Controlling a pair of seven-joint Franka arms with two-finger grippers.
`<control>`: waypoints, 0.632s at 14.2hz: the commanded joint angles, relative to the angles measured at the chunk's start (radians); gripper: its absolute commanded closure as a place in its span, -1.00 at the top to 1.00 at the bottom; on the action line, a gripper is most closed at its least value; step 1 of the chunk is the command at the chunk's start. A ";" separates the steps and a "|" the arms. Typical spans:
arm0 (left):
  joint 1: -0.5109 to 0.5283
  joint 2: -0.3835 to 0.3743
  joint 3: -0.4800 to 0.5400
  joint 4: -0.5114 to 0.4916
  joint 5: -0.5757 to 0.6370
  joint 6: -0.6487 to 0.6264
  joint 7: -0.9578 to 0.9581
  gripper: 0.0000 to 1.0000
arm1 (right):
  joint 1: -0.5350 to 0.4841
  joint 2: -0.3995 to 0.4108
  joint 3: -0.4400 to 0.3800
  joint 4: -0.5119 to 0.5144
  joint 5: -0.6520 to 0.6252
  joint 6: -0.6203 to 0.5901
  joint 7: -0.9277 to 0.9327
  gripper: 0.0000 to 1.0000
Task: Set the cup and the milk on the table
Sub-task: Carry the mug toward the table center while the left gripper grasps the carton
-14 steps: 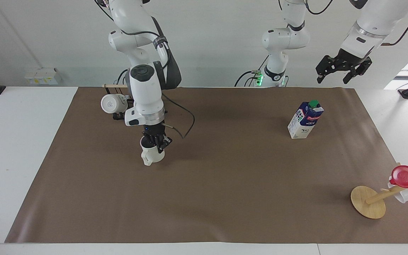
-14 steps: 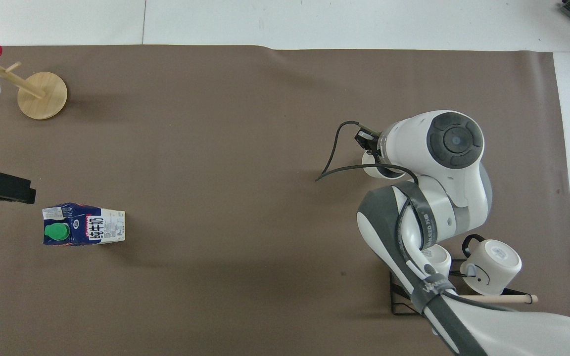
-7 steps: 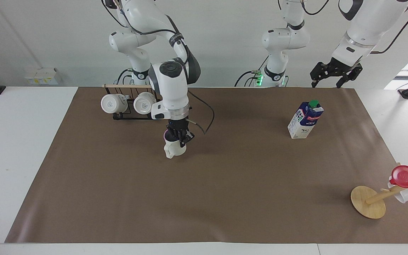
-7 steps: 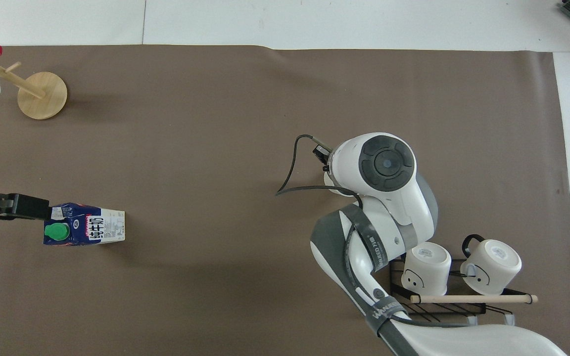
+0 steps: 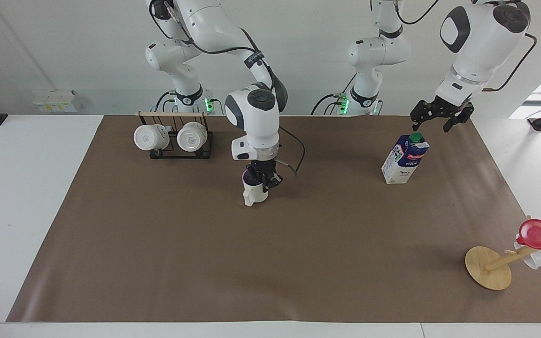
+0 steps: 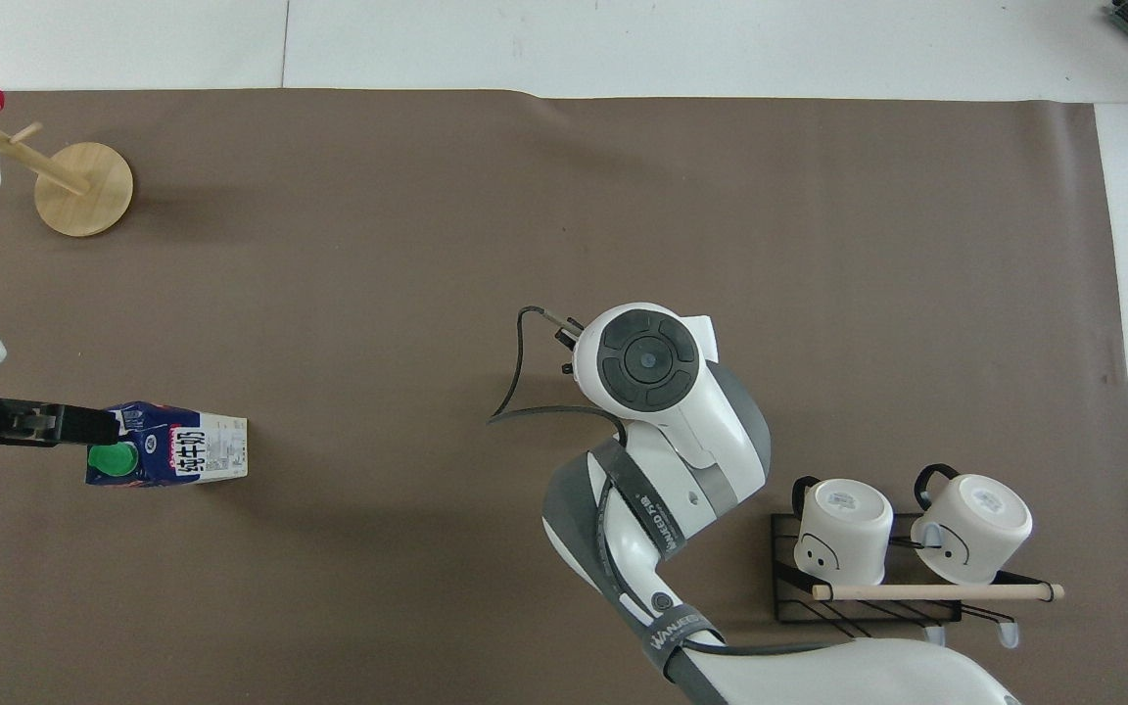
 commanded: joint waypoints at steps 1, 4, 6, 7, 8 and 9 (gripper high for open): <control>-0.006 -0.036 -0.006 -0.057 0.004 0.058 0.014 1.00 | 0.012 0.015 -0.002 0.020 0.001 0.001 0.028 -1.00; -0.006 -0.040 -0.006 -0.111 0.004 0.124 0.014 1.00 | 0.033 0.034 -0.002 0.021 -0.007 0.005 0.044 -1.00; -0.006 -0.040 -0.006 -0.131 0.004 0.139 0.014 1.00 | 0.033 0.034 -0.002 0.021 -0.008 0.008 0.044 -1.00; -0.008 -0.040 -0.006 -0.140 0.004 0.150 0.014 1.00 | 0.033 0.034 -0.002 0.020 -0.008 0.013 0.044 -1.00; -0.008 -0.040 -0.006 -0.146 0.004 0.156 0.014 1.00 | 0.030 0.034 -0.002 0.017 -0.010 0.013 0.040 -0.75; -0.008 -0.040 -0.006 -0.163 0.004 0.168 0.014 1.00 | 0.030 0.034 -0.002 0.014 -0.011 0.013 0.032 0.11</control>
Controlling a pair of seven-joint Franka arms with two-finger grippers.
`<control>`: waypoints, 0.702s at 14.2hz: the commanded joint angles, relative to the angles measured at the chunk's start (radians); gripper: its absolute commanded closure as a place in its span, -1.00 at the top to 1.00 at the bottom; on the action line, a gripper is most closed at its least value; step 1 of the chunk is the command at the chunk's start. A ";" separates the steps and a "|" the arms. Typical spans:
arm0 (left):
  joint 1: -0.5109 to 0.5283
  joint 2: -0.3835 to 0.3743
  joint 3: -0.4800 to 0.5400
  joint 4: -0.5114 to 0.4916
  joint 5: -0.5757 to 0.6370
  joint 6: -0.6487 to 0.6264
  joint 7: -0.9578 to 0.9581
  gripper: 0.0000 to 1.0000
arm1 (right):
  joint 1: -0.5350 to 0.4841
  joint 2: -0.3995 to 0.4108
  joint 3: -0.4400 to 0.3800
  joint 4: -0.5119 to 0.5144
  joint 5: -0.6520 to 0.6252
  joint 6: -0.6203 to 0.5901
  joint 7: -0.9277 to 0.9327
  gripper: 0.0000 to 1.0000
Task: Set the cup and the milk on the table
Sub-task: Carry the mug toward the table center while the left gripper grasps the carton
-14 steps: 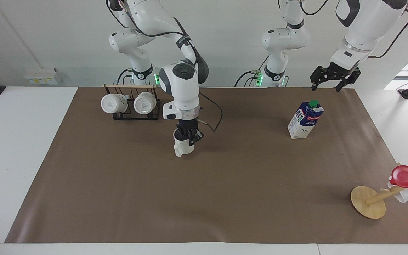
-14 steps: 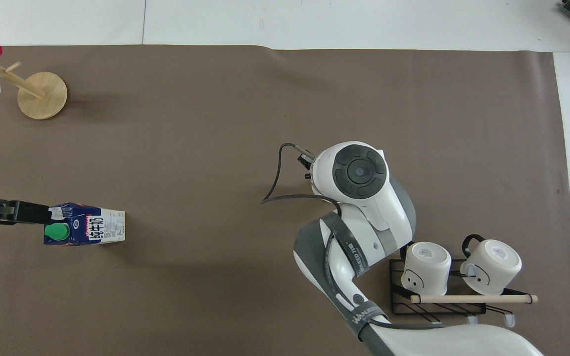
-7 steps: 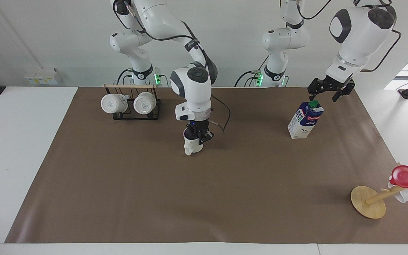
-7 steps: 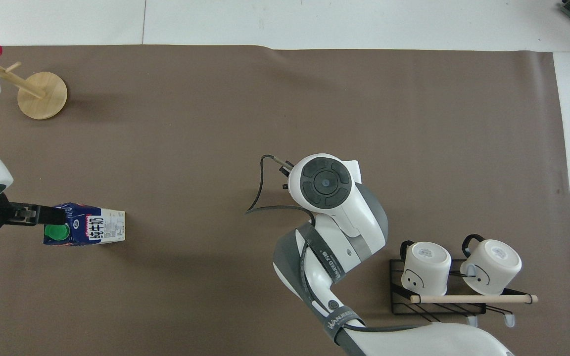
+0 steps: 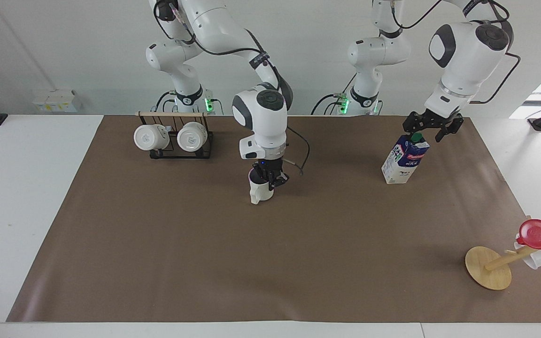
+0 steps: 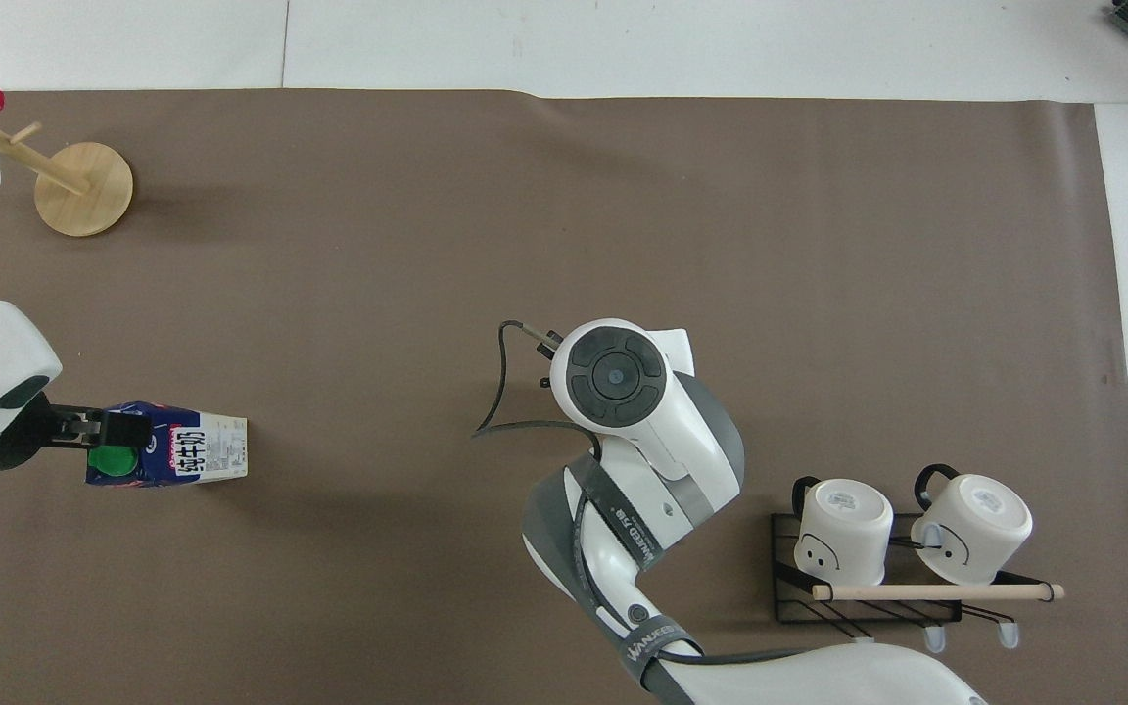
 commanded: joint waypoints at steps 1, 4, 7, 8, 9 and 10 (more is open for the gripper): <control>-0.007 -0.035 0.002 -0.076 0.004 0.067 0.010 1.00 | -0.005 0.014 -0.001 0.009 -0.009 0.010 0.009 0.99; -0.012 -0.032 0.001 -0.148 0.004 0.155 0.010 1.00 | -0.010 0.014 -0.001 0.018 -0.060 0.010 -0.026 1.00; -0.039 -0.028 0.004 -0.162 0.004 0.193 0.012 1.00 | -0.019 0.007 -0.001 0.040 -0.059 0.009 -0.149 1.00; -0.039 -0.028 0.004 -0.162 0.004 0.193 0.012 1.00 | -0.024 -0.009 -0.004 0.041 -0.046 0.009 -0.198 1.00; -0.039 -0.028 0.004 -0.162 0.004 0.191 0.012 1.00 | -0.028 -0.032 -0.004 0.041 -0.042 0.007 -0.236 1.00; -0.036 -0.028 0.004 -0.162 0.004 0.188 0.012 1.00 | -0.031 -0.058 -0.008 0.041 -0.042 -0.002 -0.262 1.00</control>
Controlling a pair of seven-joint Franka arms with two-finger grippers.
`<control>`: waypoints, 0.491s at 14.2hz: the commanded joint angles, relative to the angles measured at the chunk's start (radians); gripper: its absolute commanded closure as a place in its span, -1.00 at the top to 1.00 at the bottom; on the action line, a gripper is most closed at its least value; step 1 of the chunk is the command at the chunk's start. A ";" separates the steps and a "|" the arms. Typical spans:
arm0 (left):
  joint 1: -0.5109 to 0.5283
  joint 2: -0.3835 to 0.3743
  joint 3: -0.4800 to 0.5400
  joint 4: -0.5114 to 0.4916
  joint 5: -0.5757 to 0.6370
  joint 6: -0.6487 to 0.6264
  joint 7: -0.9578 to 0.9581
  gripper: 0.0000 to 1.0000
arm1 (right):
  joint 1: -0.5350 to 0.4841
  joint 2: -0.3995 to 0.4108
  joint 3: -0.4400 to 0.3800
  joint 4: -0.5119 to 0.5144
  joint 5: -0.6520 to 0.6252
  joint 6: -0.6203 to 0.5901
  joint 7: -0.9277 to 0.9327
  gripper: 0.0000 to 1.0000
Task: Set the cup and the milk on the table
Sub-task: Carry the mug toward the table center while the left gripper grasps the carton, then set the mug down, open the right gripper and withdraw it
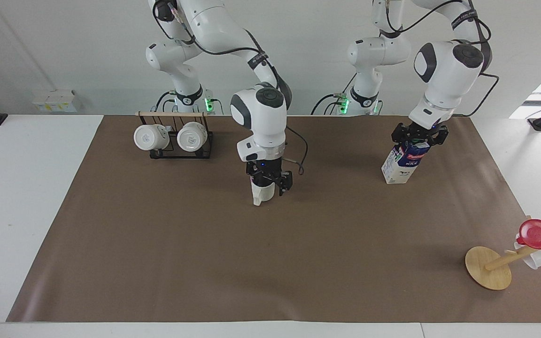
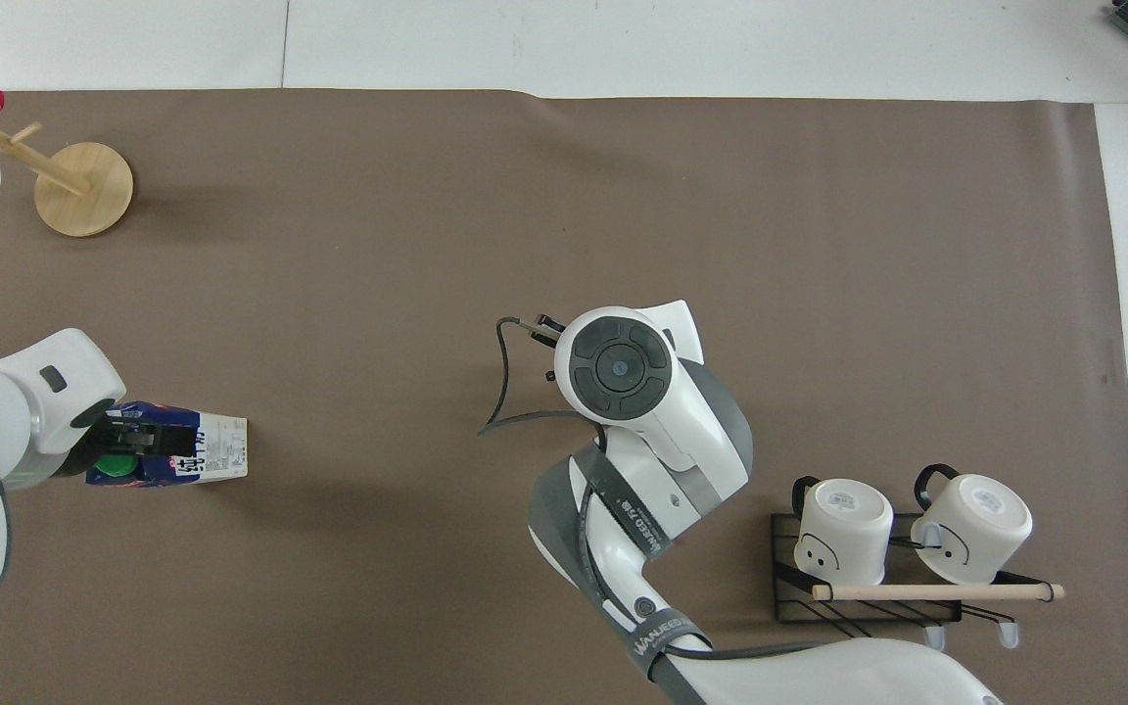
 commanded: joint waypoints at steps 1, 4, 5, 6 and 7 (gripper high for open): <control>-0.007 -0.029 0.011 -0.028 0.005 0.015 0.007 1.00 | -0.037 -0.078 0.003 -0.002 0.002 -0.015 -0.101 1.00; 0.002 -0.030 0.011 -0.028 0.005 0.010 0.008 1.00 | -0.083 -0.149 0.003 -0.003 0.003 -0.080 -0.217 1.00; 0.002 -0.030 0.011 -0.028 0.005 0.009 0.008 1.00 | -0.103 -0.167 0.003 -0.003 0.003 -0.112 -0.266 1.00; 0.002 -0.030 0.011 -0.028 0.005 0.009 0.008 0.99 | -0.121 -0.186 0.003 -0.003 0.003 -0.148 -0.321 1.00; 0.002 -0.030 0.011 -0.028 0.005 0.006 0.008 0.83 | -0.141 -0.203 0.003 -0.005 0.003 -0.180 -0.373 1.00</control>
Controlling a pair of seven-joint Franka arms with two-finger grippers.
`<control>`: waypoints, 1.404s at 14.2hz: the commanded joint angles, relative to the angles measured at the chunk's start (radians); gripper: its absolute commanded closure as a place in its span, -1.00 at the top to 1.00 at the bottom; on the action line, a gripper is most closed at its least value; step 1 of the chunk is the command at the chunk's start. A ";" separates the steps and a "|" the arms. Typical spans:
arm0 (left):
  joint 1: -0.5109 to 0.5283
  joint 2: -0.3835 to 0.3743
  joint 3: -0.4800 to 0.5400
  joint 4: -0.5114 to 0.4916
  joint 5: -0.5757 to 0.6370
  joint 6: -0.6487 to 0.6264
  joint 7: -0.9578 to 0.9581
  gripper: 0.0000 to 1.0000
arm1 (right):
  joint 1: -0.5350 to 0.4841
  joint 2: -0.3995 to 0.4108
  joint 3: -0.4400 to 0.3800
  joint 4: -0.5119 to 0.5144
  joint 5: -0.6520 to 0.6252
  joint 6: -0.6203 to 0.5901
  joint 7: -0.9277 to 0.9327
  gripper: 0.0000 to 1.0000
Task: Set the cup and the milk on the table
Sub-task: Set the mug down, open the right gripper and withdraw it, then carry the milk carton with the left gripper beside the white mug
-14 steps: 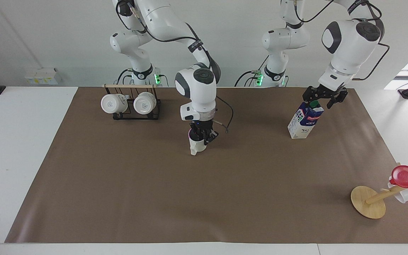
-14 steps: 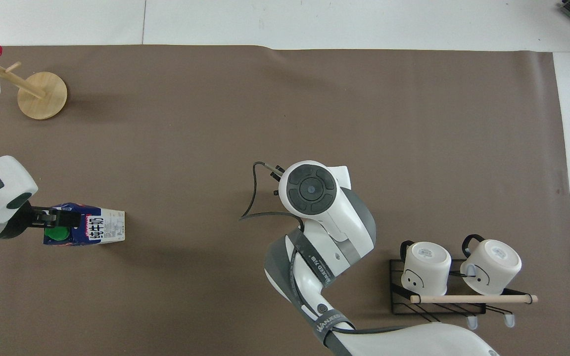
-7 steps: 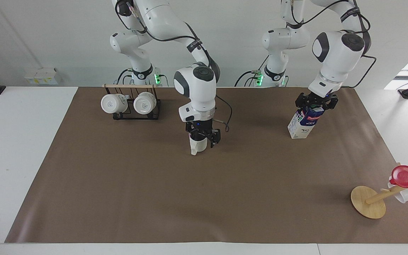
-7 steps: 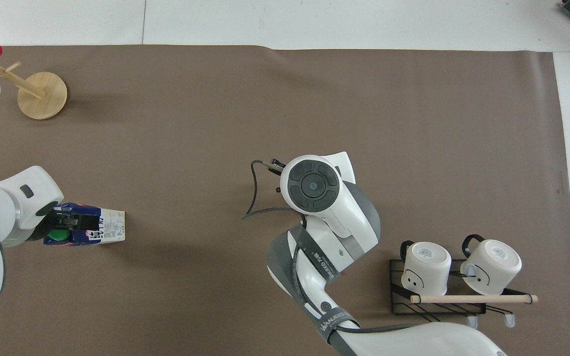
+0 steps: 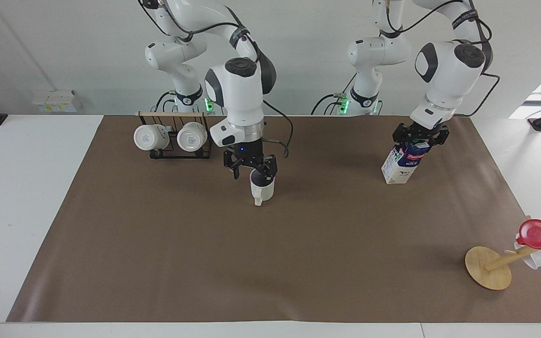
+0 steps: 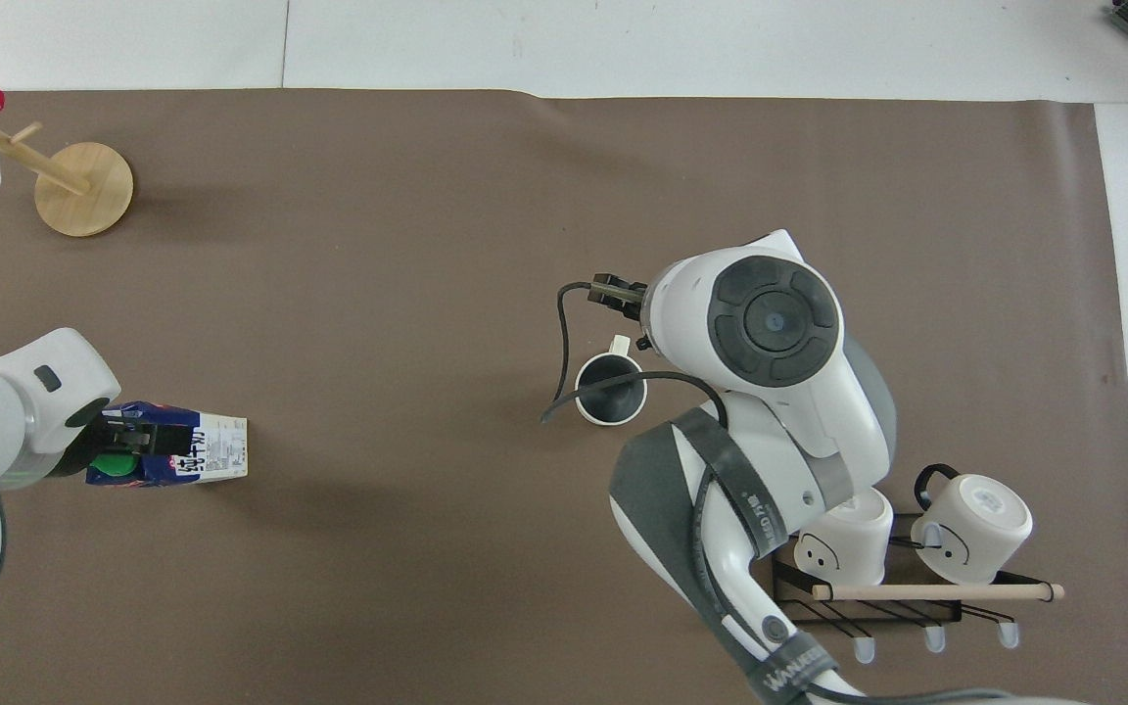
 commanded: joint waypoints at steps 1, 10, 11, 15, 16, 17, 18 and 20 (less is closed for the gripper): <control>0.001 -0.028 0.003 -0.028 0.005 0.004 0.008 0.66 | -0.060 -0.053 0.007 -0.018 0.003 -0.074 -0.148 1.00; 0.004 0.008 0.004 0.032 0.005 -0.006 -0.012 0.02 | -0.282 -0.149 0.007 -0.018 0.003 -0.198 -0.479 1.00; 0.003 0.016 0.003 0.056 0.005 -0.017 -0.016 0.01 | -0.304 -0.163 0.005 -0.018 0.003 -0.221 -0.507 1.00; -0.030 0.054 -0.009 0.175 0.005 -0.114 -0.128 -0.03 | -0.408 -0.202 0.004 -0.018 0.003 -0.322 -0.628 1.00; -0.071 0.057 -0.009 0.191 0.005 -0.126 -0.174 -0.03 | -0.428 -0.208 0.004 -0.018 0.003 -0.339 -0.648 1.00; -0.105 0.059 -0.009 0.207 0.005 -0.135 -0.220 -0.02 | -0.444 -0.214 0.004 -0.016 0.003 -0.355 -0.659 1.00; -0.137 0.059 -0.009 0.221 0.005 -0.149 -0.272 -0.02 | -0.456 -0.226 0.004 -0.016 0.005 -0.361 -0.667 1.00; -0.212 0.076 -0.009 0.242 0.005 -0.158 -0.364 -0.01 | -0.485 -0.249 0.001 -0.016 0.026 -0.375 -0.684 1.00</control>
